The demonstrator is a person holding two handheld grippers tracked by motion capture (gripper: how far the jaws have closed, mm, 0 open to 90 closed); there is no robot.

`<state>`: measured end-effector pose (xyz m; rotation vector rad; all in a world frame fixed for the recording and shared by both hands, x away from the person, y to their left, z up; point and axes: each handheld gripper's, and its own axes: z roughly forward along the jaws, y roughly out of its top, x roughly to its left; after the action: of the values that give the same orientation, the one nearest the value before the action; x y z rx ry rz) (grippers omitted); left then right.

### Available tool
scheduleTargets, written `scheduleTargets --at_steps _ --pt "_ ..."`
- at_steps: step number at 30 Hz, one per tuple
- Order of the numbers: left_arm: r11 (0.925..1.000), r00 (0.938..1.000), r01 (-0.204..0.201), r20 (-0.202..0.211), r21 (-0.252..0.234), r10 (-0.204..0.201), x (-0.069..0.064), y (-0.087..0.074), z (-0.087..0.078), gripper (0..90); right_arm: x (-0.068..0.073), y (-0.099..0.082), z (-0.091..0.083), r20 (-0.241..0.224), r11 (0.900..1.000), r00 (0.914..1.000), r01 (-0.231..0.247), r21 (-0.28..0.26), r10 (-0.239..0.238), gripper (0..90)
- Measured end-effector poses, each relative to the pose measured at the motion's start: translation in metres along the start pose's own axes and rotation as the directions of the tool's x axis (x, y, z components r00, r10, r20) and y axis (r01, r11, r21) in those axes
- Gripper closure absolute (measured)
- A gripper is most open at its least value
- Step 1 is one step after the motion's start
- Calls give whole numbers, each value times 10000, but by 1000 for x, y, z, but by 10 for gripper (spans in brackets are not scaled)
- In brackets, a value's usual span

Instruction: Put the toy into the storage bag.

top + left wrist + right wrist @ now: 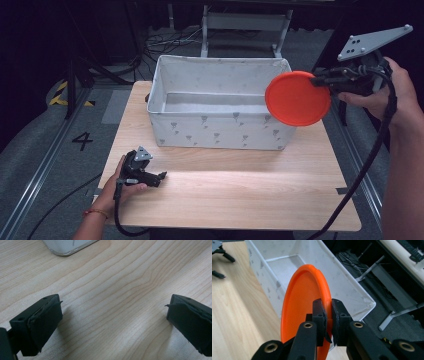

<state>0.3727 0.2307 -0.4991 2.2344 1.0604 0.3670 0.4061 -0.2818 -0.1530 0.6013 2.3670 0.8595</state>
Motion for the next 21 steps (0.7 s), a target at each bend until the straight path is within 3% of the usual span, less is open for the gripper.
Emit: scheduleTargets --at_steps 21 --pt "10000 10000 79 -5 -19 -79 -1 0 0 5 -30 17 53 197 9999 9997 -133 7 133 824"
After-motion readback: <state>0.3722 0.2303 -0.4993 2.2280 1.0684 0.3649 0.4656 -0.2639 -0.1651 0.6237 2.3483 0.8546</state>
